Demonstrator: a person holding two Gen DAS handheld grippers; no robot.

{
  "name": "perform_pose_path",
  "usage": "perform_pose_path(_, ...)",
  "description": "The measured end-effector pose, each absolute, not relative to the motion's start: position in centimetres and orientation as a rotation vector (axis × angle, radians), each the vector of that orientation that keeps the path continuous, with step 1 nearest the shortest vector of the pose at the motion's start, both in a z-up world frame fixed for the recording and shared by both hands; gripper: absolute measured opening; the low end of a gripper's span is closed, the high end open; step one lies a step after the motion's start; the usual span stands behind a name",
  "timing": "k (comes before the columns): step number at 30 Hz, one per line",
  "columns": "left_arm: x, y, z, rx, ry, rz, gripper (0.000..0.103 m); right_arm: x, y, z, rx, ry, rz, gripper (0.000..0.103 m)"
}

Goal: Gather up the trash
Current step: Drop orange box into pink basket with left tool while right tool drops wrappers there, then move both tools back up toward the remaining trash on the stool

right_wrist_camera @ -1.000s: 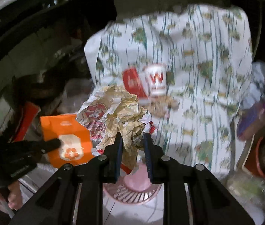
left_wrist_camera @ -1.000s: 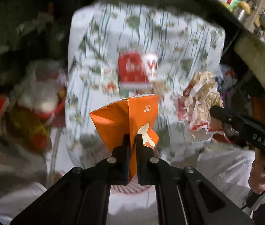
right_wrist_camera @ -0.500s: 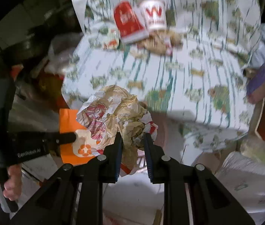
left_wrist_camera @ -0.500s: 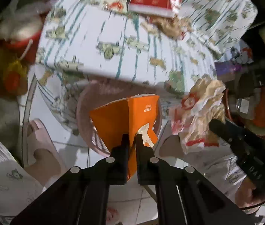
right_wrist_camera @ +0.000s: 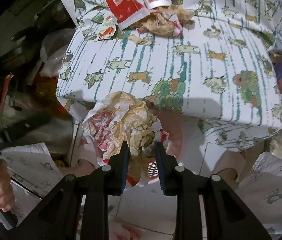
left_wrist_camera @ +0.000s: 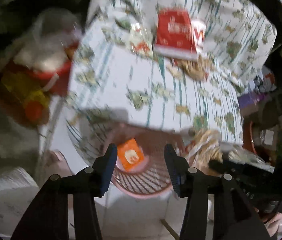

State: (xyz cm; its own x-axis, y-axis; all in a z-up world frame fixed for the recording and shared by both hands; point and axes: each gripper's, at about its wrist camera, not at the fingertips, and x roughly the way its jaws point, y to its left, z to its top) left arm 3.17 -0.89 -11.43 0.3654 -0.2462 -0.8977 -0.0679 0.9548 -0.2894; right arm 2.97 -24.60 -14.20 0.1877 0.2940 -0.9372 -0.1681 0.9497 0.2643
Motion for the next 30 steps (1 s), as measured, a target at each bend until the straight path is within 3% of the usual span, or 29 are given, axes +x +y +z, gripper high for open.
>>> perform_pose_path(4,2.6,-0.2,-8.5,-0.219,1.054,-0.036,0.061,2.9,-23.7,-13.9,0.104,1.321,0.349,0.031)
perform_pose_path(6,2.3,-0.1,-7.5,-0.161,1.001,0.005,0.067,2.9,-23.4,-13.4,0.096,1.299,0.361,0.039)
perform_pose_path(12,2.2,0.1,-6.6,-0.179,0.955,0.009,0.068,2.7,-23.1,-11.6,0.049,1.183,0.337,0.048)
perform_pose_path(14,1.9,0.1,-5.9,-0.188,0.924,0.018,0.073,2.7,-23.3,-11.0,0.054,1.152,0.331,0.051)
perform_pose_path(16,1.3,0.5,-5.0,-0.186,0.873,0.076,0.09,2.6,-23.5,-10.4,0.054,1.125,0.313,0.054)
perform_pose_path(23,0.2,0.8,-3.0,-0.17,0.768,0.098,0.09,2.0,-23.9,-8.9,-0.011,1.026,0.252,0.061)
perform_pose_path(30,-0.6,0.6,-1.9,-0.096,0.691,0.155,0.091,1.8,-24.3,-8.0,0.004,0.974,0.228,0.075)
